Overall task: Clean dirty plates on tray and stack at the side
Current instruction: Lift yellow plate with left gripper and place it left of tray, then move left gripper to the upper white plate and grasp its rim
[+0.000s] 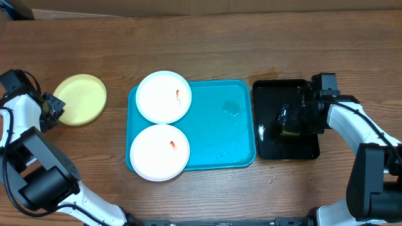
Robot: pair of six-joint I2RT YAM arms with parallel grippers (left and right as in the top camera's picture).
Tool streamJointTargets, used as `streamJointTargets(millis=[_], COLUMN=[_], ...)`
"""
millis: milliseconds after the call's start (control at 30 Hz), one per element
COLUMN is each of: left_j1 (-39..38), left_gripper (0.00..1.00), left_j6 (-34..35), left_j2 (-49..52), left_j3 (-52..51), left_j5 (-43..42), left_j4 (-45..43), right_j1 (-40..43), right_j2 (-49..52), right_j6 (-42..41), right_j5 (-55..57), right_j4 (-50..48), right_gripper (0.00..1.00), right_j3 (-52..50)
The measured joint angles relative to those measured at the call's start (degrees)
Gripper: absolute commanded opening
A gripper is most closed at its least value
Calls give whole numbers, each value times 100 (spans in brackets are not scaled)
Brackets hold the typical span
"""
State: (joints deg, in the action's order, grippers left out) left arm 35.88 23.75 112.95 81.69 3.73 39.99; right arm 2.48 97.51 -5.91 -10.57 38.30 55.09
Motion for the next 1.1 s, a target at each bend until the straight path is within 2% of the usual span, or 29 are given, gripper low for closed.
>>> streamJointTargets(millis=[33,67,200,300,367,500,600,767,933,1100], left_j1=[0,0,0,-61,-197,-623,-1235,-2157,-2778,-3206], left_gripper=[69,70,64,63,59,58,54,59,58,54], left_j6=[-46,-68,-503,-927,-1088,-1198,-1237,-1241,-1244,-1261], left_j2=[7,11,11,-20,-236,-697,-1034,-1075,-1075,-1075], left_j3=[0,0,42,120,125,166,254,122,-258,-636], left_j5=[35,55,-361,-1211,-1773,-2090,-2114,-1659,-1220,-940], left_j4=[2,7,334,369,431,715,1237,1659,1360,560], right_j1=[0,0,0,0,0,0,0,0,0,0], right_j2=[0,0,0,0,0,0,0,0,0,0], right_j6=[-7,-2,-4,-4,-2,-2,-4,-4,-2,-4], right_j5=[0,2,2,4,2,0,0,2,0,2], right_j4=[0,2,-4,-11,-4,7,13,11,15,15], right_gripper=[99,99,99,100,100,100,100,100,100,100], right_j3=[0,0,0,0,0,0,0,0,0,0])
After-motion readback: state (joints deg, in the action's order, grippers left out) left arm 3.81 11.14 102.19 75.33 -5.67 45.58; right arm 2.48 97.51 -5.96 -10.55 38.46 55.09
